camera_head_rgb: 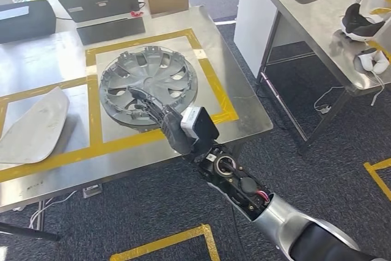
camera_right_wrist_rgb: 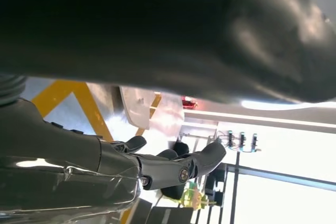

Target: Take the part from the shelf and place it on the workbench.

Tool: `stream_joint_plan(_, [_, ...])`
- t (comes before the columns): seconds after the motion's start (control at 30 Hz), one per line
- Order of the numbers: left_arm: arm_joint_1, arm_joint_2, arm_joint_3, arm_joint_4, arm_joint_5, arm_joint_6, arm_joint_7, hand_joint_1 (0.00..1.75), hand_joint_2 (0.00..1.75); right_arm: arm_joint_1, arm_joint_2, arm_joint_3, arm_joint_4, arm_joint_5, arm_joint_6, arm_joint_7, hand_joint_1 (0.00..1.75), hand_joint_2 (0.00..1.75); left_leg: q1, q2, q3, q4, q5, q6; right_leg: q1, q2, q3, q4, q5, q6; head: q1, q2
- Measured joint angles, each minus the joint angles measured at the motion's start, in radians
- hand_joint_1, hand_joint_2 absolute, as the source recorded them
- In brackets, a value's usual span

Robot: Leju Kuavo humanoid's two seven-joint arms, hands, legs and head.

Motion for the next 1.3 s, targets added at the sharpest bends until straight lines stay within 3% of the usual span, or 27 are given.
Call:
stream_joint_plan(0.3, [0.0,-0.001,0.011,0.0,-0.006,0.003,0.007,0.0,0.0,0.118,-0.03,0.056,-0.106,0.059,0.045,-0.048,0.0,0.0,0.0,0.0,0.0,0.0,0.0,0.001,0.0,0.0,0.001,0.0,0.0,0.0,0.0,0.0])
stream_joint_plan(0.53, [0.0,-0.001,0.012,0.0,-0.014,-0.004,0.016,0.0,0.0,0.174,-0.041,0.082,-0.131,0.021,0.134,-0.08,0.0,0.0,0.0,0.0,0.0,0.0,0.0,0.001,0.0,0.0,0.001,0.0,0.0,0.0,0.0,0.0])
stream_joint_plan(1.07, [0.0,-0.006,0.012,0.0,-0.02,0.002,0.034,0.0,0.0,0.222,-0.044,0.095,-0.136,0.026,0.179,-0.113,0.0,0.0,0.0,0.0,0.0,0.0,0.0,0.001,0.0,0.0,0.001,0.0,0.0,0.0,0.0,0.0])
stream_joint_plan(1.3, [0.0,-0.007,0.013,0.0,-0.022,0.005,0.034,0.0,0.0,0.23,-0.049,0.095,-0.136,0.033,0.183,-0.125,0.0,0.0,-0.003,0.0,-0.002,0.007,-0.005,0.008,-0.008,0.0,0.002,-0.002,0.001,0.004,0.0,0.0])
